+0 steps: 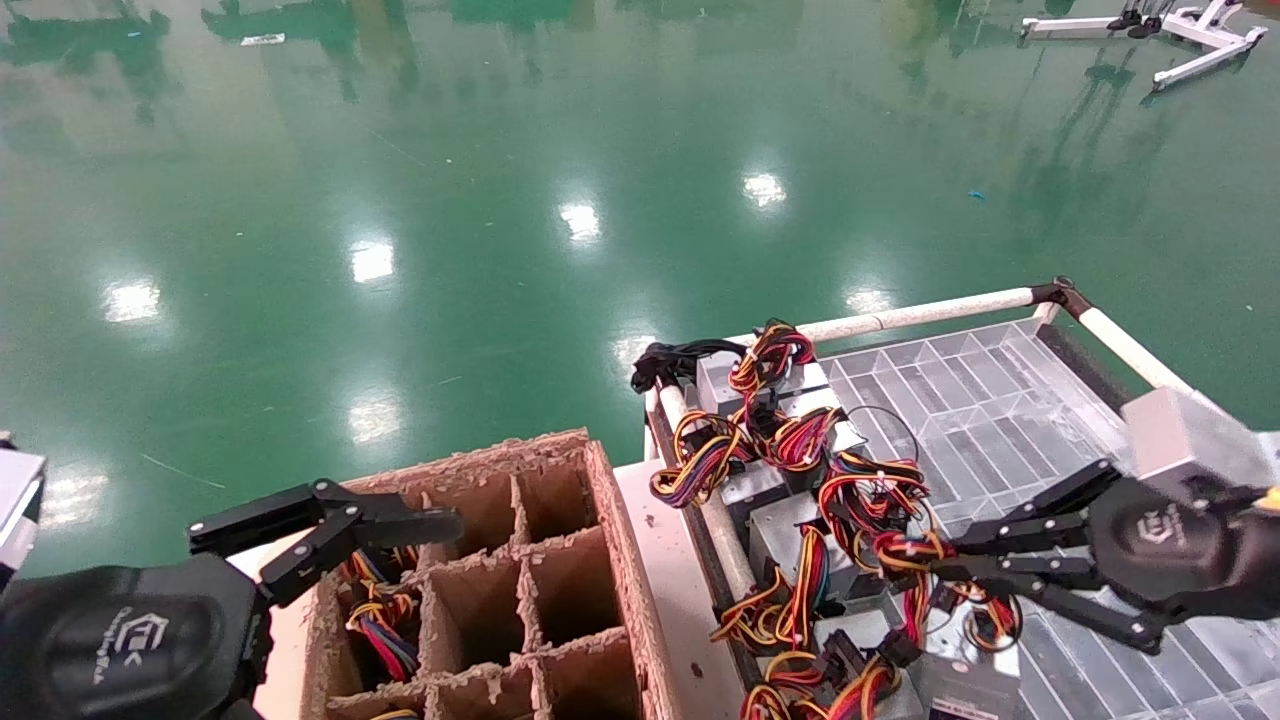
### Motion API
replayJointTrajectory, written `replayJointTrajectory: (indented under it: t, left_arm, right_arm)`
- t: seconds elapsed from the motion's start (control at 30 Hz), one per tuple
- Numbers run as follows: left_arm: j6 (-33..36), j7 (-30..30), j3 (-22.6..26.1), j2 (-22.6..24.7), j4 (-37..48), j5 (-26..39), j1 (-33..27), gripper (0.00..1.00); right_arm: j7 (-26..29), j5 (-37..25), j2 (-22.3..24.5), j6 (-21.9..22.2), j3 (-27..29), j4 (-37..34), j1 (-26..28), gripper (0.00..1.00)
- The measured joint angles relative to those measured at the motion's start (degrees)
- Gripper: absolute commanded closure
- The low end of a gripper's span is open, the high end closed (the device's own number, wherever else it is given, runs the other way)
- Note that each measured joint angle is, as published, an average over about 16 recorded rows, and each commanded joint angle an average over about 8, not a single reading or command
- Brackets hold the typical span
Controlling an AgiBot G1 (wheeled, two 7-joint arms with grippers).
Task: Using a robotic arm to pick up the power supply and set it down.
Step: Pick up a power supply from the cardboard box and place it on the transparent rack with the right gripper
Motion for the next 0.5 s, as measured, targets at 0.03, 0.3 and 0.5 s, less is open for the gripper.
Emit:
replayJointTrajectory:
  t: [0.03,0.3,0.5]
  left_arm:
    - [0.0,0.0,0.0,0.0,0.0,0.0,0.0,0.00]
    - [0.0,0.0,0.0,0.0,0.0,0.0,0.0,0.00]
    - [0.0,0.0,0.1,0.0,0.0,0.0,0.0,0.00]
  right_arm:
    - [-0.4,0.4,-0.3,0.0,-0.4,-0.4,0.0,1.00]
    - [-3.7,3.7,-1.2,-0.1,-3.2,-1.2,0.4,1.00]
    - [-5.7,6.2,-1.0,-0.1,-5.3,-0.8,0.5,1.00]
